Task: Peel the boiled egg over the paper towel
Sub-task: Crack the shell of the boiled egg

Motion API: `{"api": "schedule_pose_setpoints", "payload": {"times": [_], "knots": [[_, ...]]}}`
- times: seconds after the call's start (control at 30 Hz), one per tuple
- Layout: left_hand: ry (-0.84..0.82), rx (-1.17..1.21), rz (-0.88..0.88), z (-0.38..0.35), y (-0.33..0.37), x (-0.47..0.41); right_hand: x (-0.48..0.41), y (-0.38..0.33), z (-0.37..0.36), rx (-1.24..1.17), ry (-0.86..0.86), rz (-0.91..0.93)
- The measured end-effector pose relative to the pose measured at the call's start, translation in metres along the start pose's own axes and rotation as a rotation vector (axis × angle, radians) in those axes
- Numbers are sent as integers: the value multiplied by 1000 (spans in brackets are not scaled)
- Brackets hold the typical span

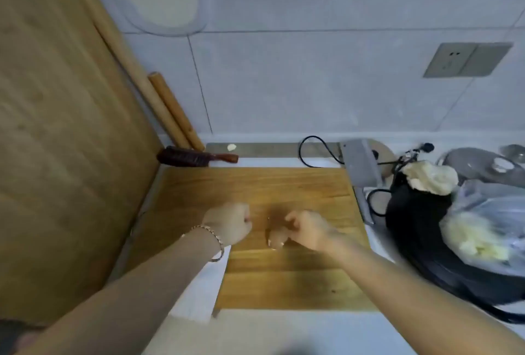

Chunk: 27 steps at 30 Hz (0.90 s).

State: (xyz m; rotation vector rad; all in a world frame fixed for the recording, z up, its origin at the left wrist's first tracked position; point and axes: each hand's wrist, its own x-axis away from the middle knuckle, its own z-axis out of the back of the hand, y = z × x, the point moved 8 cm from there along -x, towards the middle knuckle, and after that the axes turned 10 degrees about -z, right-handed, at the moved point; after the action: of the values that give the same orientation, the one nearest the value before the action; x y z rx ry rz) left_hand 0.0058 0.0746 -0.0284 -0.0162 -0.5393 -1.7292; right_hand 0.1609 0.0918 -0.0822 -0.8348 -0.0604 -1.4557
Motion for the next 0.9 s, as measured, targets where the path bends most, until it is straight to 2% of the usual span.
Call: {"api": "schedule_pose_setpoints", "payload": {"times": [0.2,0.37,0.53,0.67,0.77,0.83,0.9], "knots": [[8,161,94,-34,-28,9,-33,4,-62,87,18,-128],[39,336,158,-51,-40,10,-45,17,-71,67,94,-156],[20,650,211,-65,-28,1,-33,9,-52,-96,60,-8],[-19,925,147,-65,0,-4,-8,-26,-30,-65,-88,257],[-41,1152,98,-58,19,2,12,-46,-6,-64,-105,390],[42,1293,152,-50,20,7,21,-49,9,-114,-50,402],[162,1476,286,-47,14,13,31,-51,19,-183,48,419]]}}
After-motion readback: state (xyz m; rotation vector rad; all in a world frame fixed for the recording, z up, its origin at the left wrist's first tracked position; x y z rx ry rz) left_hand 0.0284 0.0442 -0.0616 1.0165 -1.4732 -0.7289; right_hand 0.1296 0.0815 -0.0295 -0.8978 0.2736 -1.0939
